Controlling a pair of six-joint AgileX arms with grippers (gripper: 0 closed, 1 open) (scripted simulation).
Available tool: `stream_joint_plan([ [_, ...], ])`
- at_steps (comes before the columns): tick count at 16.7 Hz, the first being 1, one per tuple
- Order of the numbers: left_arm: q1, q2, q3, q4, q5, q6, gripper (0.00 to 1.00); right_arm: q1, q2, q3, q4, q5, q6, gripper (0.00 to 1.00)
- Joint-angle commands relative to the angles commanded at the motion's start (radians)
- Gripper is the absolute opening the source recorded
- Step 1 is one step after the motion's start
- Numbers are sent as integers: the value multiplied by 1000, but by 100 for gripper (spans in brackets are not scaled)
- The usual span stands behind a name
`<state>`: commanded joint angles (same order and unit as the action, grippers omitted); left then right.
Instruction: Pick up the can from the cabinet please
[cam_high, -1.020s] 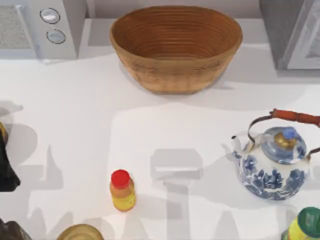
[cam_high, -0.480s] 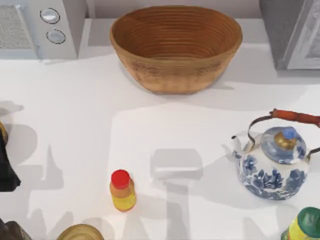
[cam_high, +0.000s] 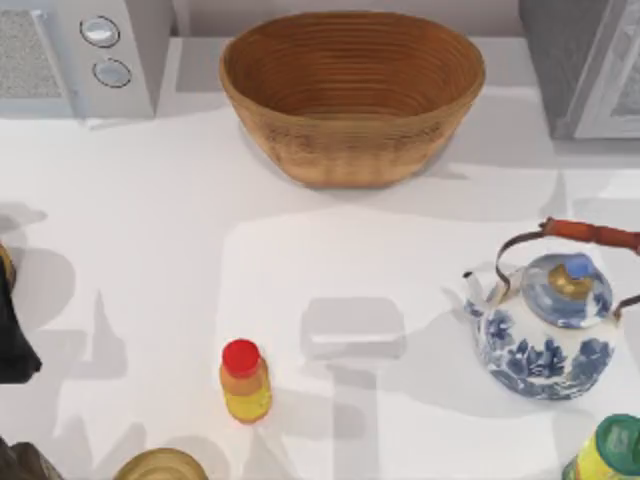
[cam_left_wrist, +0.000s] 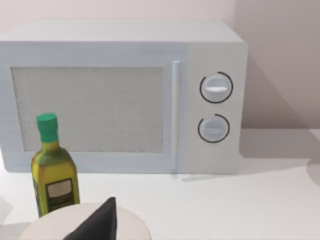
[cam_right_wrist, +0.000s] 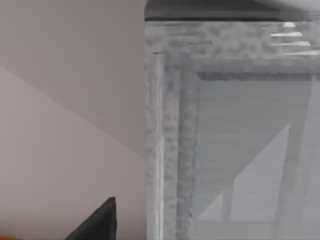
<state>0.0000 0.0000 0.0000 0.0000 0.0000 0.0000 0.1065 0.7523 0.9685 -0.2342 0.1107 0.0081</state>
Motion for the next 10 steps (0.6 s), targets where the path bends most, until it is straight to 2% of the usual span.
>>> stream_joint_plan([
  [6,0,0,0,0,0,0,100,51,376,503,-120,57,5,100],
  [10,0,0,0,0,0,0,100,72,533,717,-170,80,7,100],
])
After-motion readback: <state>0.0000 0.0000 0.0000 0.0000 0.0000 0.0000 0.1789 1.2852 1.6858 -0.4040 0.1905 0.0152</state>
